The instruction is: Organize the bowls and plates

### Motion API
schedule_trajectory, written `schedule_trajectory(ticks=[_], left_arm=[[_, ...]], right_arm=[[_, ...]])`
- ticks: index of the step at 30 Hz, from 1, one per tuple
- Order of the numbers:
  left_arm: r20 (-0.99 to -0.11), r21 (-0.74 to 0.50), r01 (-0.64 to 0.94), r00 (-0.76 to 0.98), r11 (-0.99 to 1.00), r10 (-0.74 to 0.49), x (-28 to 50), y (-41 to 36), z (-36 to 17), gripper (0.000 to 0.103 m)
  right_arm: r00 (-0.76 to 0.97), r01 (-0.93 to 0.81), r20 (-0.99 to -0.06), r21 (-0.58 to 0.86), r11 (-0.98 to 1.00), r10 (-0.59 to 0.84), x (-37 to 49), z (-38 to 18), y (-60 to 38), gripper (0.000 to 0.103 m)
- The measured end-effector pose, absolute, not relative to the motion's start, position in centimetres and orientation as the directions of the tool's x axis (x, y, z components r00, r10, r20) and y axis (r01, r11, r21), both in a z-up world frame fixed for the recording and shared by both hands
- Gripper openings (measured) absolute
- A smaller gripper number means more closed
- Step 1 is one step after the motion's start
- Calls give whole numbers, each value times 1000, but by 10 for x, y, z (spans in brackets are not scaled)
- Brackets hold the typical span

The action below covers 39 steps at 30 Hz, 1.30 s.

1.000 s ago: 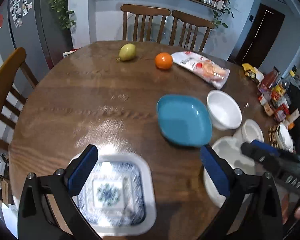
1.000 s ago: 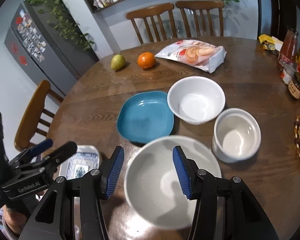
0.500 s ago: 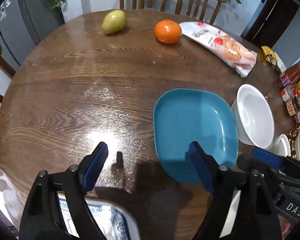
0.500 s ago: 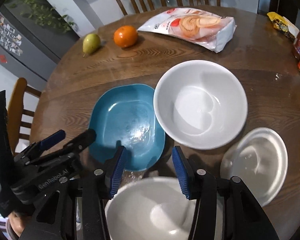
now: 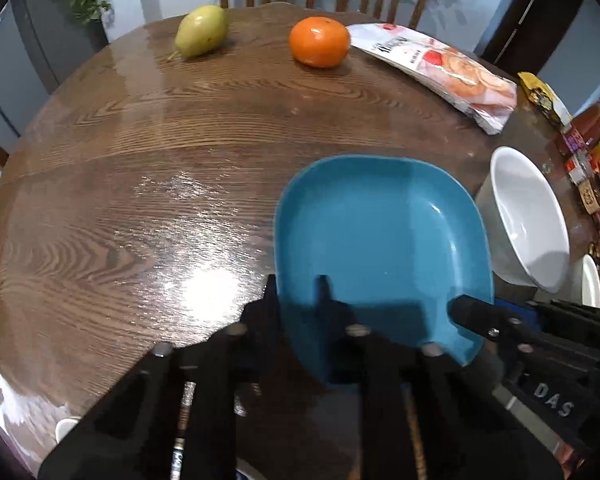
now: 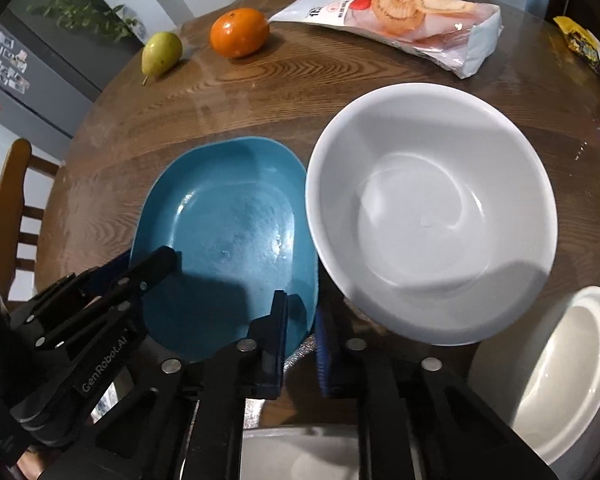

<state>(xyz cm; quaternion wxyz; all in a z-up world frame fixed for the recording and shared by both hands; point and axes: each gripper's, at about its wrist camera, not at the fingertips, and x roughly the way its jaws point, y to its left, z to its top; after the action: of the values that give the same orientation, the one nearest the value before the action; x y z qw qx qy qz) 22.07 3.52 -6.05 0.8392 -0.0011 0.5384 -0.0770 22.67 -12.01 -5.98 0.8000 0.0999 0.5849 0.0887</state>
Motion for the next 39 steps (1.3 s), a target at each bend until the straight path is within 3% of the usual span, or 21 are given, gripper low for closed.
schedule_trajectory(ticks=[6, 21, 39], left_arm=[[-880, -55, 147, 460, 988, -118, 210, 37, -52, 12], [-757, -52, 83, 647, 995, -93, 126, 76, 22, 11], [-745, -5, -20, 667, 1000, 10, 60, 128, 21, 11]], right_arm=[[350, -58, -905, 235, 970, 240, 222, -47, -116, 9], [500, -189, -786, 310, 932, 362, 145, 30, -96, 9], [444, -326, -790, 297, 898, 422, 89, 20, -29, 9]])
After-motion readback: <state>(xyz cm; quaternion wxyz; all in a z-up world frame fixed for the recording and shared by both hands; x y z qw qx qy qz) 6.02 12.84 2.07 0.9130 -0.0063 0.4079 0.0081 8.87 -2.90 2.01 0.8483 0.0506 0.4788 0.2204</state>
